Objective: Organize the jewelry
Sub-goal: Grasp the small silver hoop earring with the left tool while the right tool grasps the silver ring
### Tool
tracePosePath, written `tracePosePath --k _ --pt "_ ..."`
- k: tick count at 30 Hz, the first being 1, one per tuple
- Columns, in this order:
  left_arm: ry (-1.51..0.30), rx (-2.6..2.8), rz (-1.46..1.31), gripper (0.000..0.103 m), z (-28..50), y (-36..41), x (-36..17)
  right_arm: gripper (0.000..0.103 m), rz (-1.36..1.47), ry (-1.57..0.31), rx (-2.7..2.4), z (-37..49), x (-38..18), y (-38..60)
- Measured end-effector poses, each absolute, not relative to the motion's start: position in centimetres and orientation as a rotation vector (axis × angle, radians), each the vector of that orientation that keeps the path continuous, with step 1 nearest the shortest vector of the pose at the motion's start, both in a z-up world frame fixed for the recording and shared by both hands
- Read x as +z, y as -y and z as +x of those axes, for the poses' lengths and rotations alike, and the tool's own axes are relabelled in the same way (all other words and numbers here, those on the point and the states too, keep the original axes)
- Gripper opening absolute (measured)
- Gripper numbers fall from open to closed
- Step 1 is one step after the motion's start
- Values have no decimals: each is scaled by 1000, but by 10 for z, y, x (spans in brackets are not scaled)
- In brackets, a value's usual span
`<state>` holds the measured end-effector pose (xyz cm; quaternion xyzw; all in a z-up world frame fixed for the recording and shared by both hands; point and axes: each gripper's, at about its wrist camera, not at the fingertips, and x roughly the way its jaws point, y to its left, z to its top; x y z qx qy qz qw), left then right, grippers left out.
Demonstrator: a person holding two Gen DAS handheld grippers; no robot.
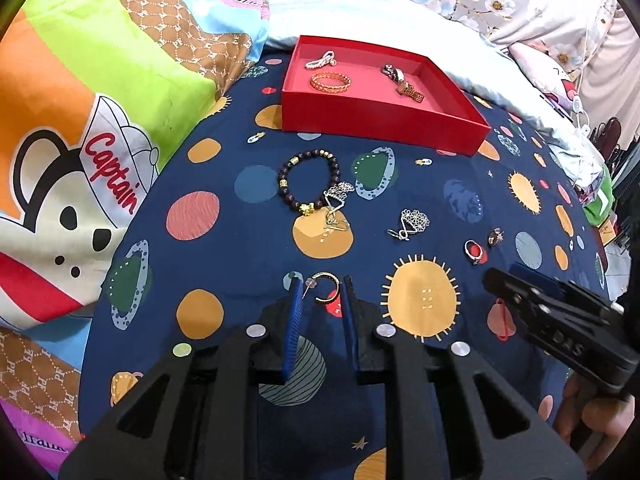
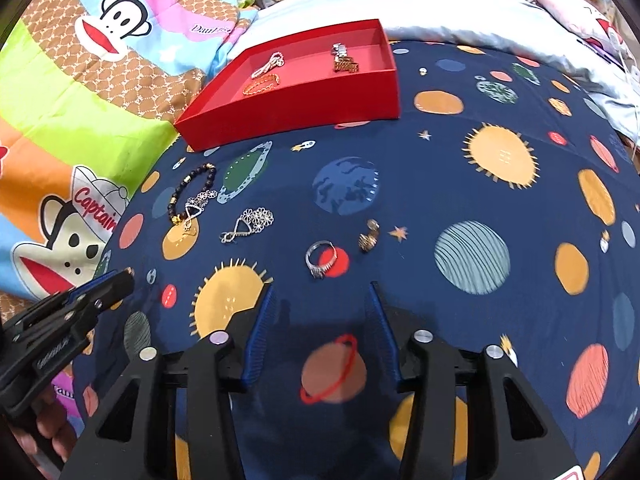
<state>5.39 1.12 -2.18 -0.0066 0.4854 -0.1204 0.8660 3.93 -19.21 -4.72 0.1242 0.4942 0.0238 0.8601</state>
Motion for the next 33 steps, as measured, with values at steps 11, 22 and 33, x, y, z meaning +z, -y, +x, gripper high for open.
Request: tracePosePath --k 11,22,33 --pt "-1044 -238 -13 19 55 -13 -28 21 182 -1048 48 62 -57 179" --pt "-1061 -241 3 19 54 -8 -34 9 123 -1032 36 51 -58 177" --pt "-1045 -239 44 18 47 1 -28 8 169 -1025 55 15 -47 184"
